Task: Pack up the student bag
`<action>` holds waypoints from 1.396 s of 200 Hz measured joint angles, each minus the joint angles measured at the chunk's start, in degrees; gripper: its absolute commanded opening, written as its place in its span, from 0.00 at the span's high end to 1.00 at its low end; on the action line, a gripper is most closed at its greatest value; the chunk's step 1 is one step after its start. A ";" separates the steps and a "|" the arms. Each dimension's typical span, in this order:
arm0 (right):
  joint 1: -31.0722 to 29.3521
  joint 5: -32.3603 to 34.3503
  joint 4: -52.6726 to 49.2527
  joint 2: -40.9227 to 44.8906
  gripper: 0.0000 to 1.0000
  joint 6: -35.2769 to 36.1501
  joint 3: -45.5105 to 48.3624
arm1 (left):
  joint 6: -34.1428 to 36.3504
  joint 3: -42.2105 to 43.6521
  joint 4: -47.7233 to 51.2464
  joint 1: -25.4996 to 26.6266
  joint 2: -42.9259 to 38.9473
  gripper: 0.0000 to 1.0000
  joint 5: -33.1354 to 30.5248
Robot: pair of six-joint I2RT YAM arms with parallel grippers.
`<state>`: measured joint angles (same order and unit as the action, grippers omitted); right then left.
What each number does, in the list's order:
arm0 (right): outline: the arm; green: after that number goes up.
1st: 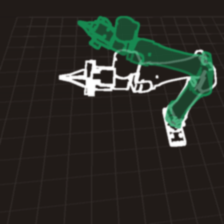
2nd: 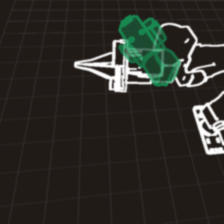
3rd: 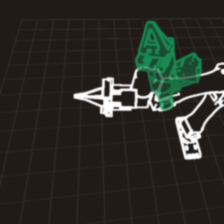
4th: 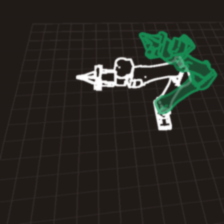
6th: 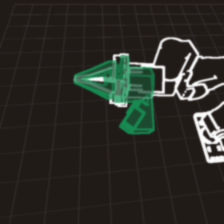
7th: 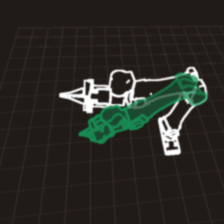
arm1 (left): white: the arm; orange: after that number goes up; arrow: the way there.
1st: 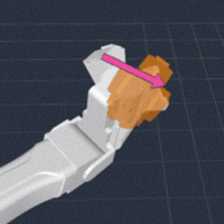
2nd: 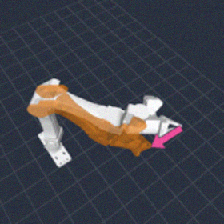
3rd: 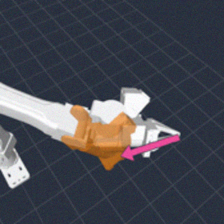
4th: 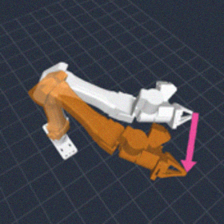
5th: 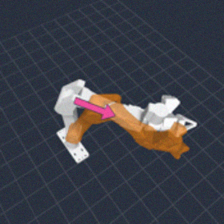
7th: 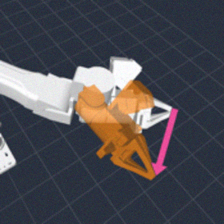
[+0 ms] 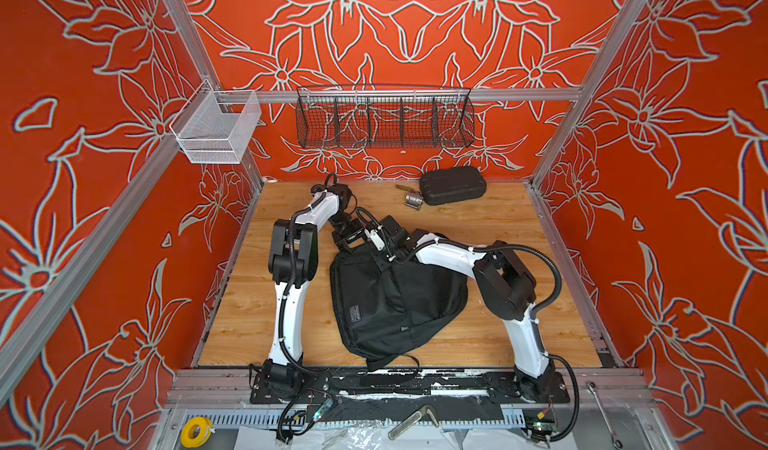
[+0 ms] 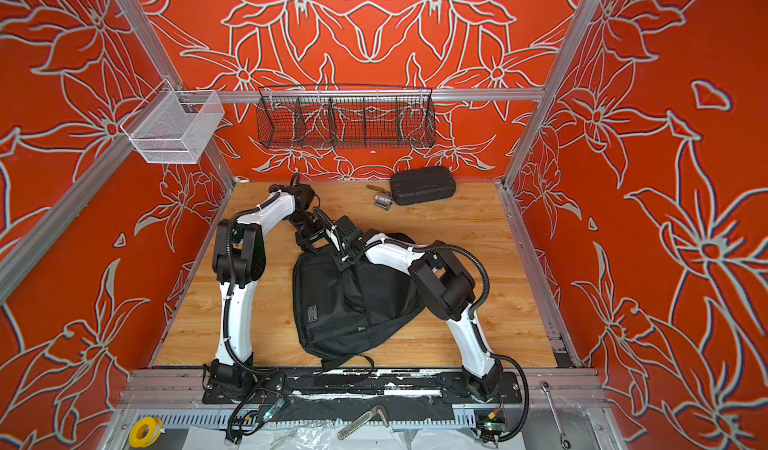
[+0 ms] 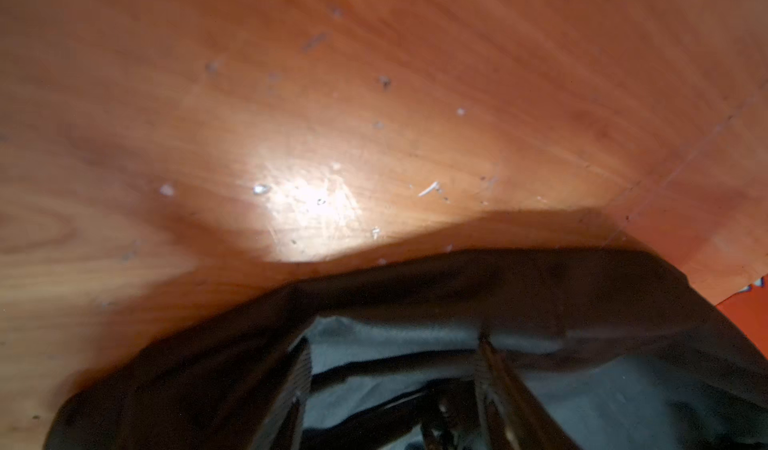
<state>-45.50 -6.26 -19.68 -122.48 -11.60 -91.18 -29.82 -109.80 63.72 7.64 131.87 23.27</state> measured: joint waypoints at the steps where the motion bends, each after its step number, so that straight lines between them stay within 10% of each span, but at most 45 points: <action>1: 0.00 -0.07 -0.02 -0.02 0.68 0.07 -0.02 | 0.00 0.02 -0.02 0.00 0.00 0.36 0.02; 52: 0.02 -1.29 3.23 0.07 0.92 0.81 1.44 | 0.00 0.48 -0.33 -0.11 0.00 0.36 0.07; 172: 0.46 -12.35 35.32 12.11 0.99 -0.52 23.39 | 2.99 0.35 -0.13 -0.09 -0.79 0.30 1.46; 279: 2.80 -17.55 38.36 13.18 1.00 -0.37 24.33 | 19.91 -4.96 -0.09 3.58 -1.25 0.28 -3.30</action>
<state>-42.70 -23.81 18.68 -109.30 -11.97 -66.85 -9.91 -114.76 63.64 11.22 130.63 19.97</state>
